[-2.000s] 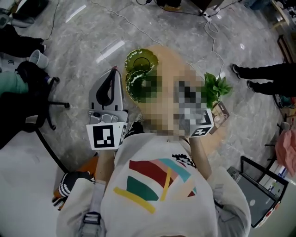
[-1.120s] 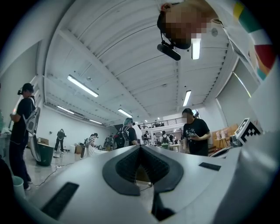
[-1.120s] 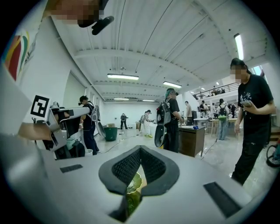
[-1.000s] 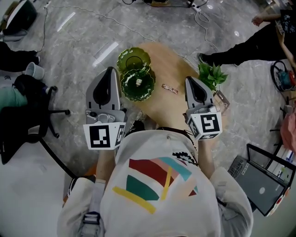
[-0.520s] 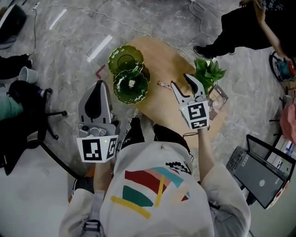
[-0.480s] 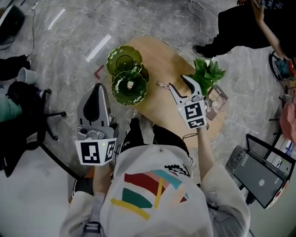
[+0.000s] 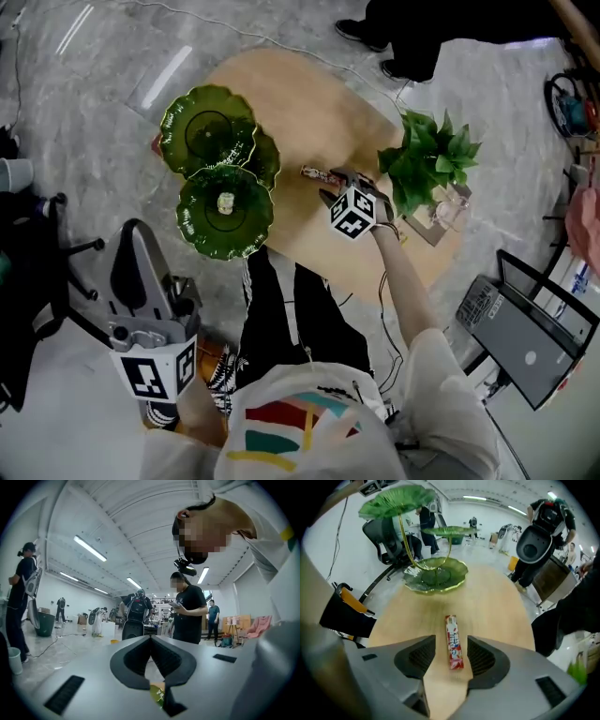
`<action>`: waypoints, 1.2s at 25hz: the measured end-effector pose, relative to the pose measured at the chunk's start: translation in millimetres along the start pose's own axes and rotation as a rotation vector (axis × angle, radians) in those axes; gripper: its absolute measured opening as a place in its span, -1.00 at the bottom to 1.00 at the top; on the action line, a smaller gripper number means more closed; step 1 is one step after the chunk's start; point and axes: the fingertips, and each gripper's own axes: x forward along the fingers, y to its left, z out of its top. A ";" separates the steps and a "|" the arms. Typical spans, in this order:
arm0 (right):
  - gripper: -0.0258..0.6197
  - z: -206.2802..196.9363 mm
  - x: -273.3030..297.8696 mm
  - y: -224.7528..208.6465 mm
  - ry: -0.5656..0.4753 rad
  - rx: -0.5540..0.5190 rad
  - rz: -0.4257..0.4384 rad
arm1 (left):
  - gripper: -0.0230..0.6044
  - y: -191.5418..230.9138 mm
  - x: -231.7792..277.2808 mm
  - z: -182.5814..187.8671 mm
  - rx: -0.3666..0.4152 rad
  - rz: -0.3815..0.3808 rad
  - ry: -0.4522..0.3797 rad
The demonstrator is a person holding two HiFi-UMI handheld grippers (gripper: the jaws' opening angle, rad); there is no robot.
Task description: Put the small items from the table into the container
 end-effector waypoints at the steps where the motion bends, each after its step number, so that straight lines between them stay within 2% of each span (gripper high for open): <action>1: -0.25 -7.6 13.4 -3.6 0.026 0.010 -0.014 | -0.90 5.7 0.7 -5.2 0.001 0.014 -0.003; 4: -0.25 -25.4 37.8 -10.8 0.103 0.017 -0.061 | -0.90 17.1 -0.7 -20.6 0.027 0.044 0.018; 5: -0.28 -27.7 41.1 -8.9 0.118 0.017 -0.038 | -0.90 20.0 -1.3 -25.1 0.034 0.051 0.026; 7: -0.53 -28.3 44.4 -3.8 0.140 0.039 0.034 | -0.90 24.4 -1.7 -30.8 0.032 0.057 0.036; 9: -0.57 -25.6 44.0 -3.4 0.161 0.066 0.065 | -0.90 24.8 -1.4 -28.5 0.020 0.054 0.034; 11: -0.58 -18.2 35.2 -6.9 0.157 0.092 0.052 | -0.90 20.5 0.7 -15.6 0.013 0.037 0.016; 16: -0.58 25.8 -43.7 -9.5 0.047 0.225 -0.037 | -0.90 4.8 5.8 49.9 0.039 -0.009 -0.047; 20: -0.58 71.5 -135.2 -10.5 -0.105 0.328 -0.122 | -0.90 -14.8 5.7 108.4 0.049 -0.054 -0.117; 23: -0.58 94.0 -199.8 -5.5 -0.204 0.377 -0.191 | -0.90 -33.4 -1.7 138.4 0.057 -0.103 -0.149; 27: -0.58 104.9 -255.3 10.8 -0.283 0.391 -0.242 | -0.90 -32.7 -13.8 160.8 0.066 -0.076 -0.172; 30: -0.58 109.8 -273.3 8.1 -0.314 0.380 -0.269 | -0.90 -26.5 -8.4 185.2 0.090 -0.062 -0.233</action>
